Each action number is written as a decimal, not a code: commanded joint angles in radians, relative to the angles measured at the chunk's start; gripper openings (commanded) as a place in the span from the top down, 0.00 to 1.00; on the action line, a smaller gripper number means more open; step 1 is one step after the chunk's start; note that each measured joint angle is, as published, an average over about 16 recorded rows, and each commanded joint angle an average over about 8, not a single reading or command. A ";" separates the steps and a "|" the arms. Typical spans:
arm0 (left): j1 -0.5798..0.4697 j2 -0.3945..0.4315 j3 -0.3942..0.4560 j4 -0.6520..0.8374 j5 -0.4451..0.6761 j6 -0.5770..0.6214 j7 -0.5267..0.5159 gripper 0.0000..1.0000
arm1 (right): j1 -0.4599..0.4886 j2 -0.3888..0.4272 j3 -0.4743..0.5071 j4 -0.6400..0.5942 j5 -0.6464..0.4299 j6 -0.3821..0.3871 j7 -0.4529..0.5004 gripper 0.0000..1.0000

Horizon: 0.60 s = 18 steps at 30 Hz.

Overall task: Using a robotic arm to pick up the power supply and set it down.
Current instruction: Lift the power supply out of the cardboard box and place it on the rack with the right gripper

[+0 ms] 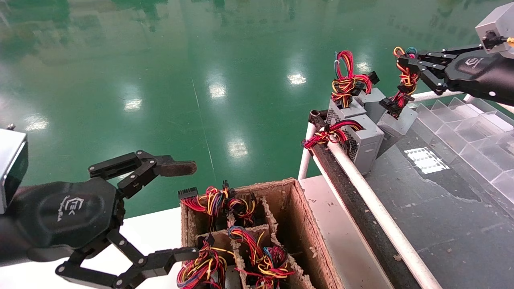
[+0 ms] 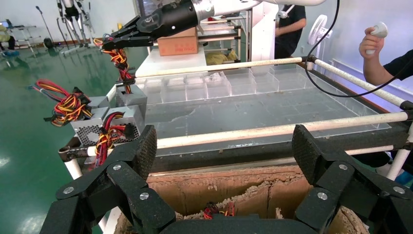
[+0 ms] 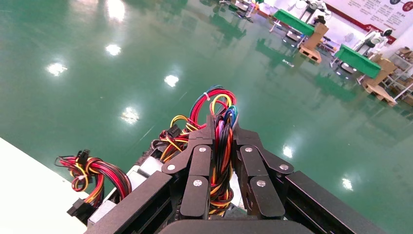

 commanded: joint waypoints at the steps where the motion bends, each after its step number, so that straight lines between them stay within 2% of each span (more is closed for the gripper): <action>1: 0.000 0.000 0.000 0.000 0.000 0.000 0.000 0.00 | 0.004 -0.007 -0.003 -0.005 -0.005 0.004 -0.006 1.00; 9: 0.000 0.000 0.000 0.000 0.000 0.000 0.000 0.00 | 0.009 -0.001 -0.017 -0.025 -0.025 0.021 -0.025 1.00; 18: 0.000 0.000 0.000 0.000 0.000 0.000 0.000 0.00 | 0.020 0.039 -0.026 -0.032 -0.039 -0.033 -0.038 1.00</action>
